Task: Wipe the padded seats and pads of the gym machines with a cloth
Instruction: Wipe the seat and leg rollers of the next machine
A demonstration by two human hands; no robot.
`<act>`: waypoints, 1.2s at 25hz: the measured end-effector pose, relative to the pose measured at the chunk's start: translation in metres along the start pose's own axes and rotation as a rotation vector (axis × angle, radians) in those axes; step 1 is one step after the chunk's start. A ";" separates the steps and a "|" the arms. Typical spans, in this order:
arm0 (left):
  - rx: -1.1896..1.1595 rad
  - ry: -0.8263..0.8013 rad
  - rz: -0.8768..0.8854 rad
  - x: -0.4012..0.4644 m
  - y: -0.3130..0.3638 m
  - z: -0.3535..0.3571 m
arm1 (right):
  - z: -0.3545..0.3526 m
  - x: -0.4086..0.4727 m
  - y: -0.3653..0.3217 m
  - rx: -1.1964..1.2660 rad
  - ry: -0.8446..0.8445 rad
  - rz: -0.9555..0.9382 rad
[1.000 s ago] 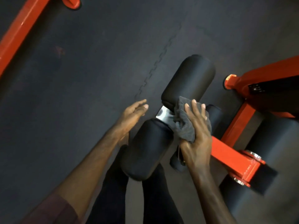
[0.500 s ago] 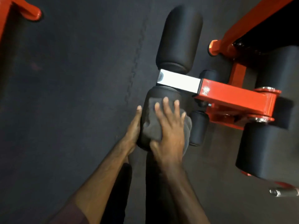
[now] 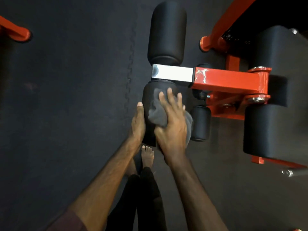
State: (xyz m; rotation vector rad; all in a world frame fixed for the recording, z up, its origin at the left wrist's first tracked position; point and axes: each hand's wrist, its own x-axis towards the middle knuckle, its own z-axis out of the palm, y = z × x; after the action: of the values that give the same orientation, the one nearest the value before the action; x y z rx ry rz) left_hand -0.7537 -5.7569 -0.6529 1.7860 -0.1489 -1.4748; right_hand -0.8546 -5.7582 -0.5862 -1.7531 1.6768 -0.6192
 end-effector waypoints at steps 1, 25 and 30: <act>0.029 -0.007 0.027 -0.003 0.000 -0.001 | 0.000 0.024 -0.001 -0.041 0.018 -0.004; -0.212 -0.188 -0.019 -0.007 -0.001 -0.026 | 0.010 0.004 -0.006 -0.154 0.003 -0.058; -0.212 -0.158 0.005 0.001 -0.012 -0.034 | -0.003 0.018 0.000 -0.079 0.039 -0.024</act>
State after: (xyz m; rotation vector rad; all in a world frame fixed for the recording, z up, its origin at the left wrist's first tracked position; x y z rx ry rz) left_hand -0.7287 -5.7329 -0.6607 1.5000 -0.0735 -1.5668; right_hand -0.8550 -5.7760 -0.5855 -1.8301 1.7309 -0.6087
